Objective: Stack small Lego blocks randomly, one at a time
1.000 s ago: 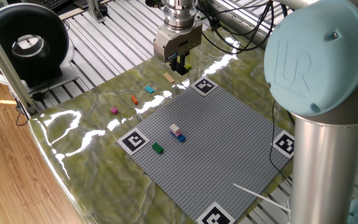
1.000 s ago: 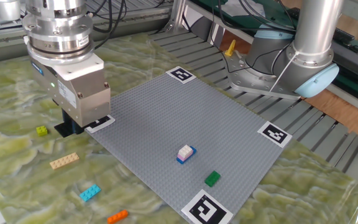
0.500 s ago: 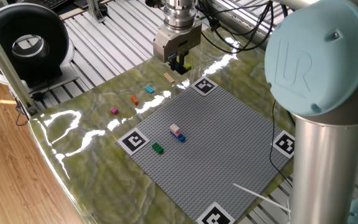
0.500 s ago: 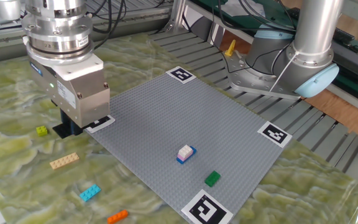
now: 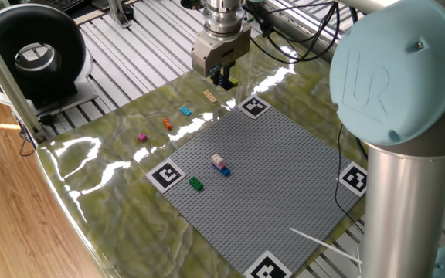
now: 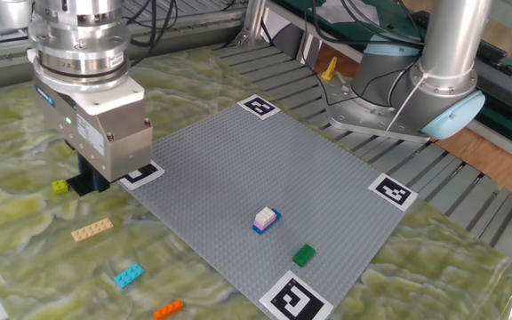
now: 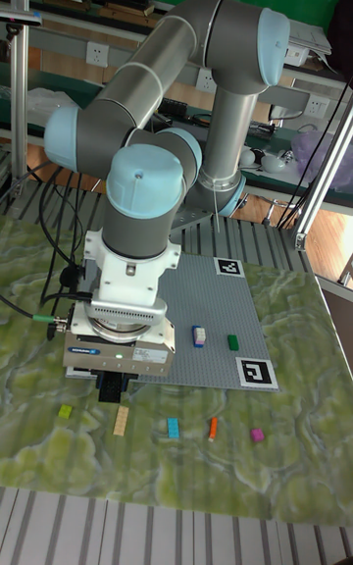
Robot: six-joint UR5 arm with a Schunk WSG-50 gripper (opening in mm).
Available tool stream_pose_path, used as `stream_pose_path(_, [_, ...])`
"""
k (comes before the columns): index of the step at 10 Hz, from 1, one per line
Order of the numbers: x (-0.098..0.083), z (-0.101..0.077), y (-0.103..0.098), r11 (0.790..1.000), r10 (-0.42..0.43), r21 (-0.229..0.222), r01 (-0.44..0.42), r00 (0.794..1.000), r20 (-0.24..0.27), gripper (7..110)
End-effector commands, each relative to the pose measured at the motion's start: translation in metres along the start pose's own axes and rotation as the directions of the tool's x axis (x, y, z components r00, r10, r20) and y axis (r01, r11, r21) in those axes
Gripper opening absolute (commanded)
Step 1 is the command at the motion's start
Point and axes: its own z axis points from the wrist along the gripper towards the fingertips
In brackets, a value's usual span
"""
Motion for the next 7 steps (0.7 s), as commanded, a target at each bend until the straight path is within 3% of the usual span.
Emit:
stream_pose_path(1, [-0.004, -0.001, -0.001, 1.0, -0.002, 0.0, 0.002, 1.0, 0.018, 22])
stream_pose_path(7, [0.008, 0.002, 0.001, 1.0, 0.008, 0.006, -0.009, 1.0, 0.008, 22])
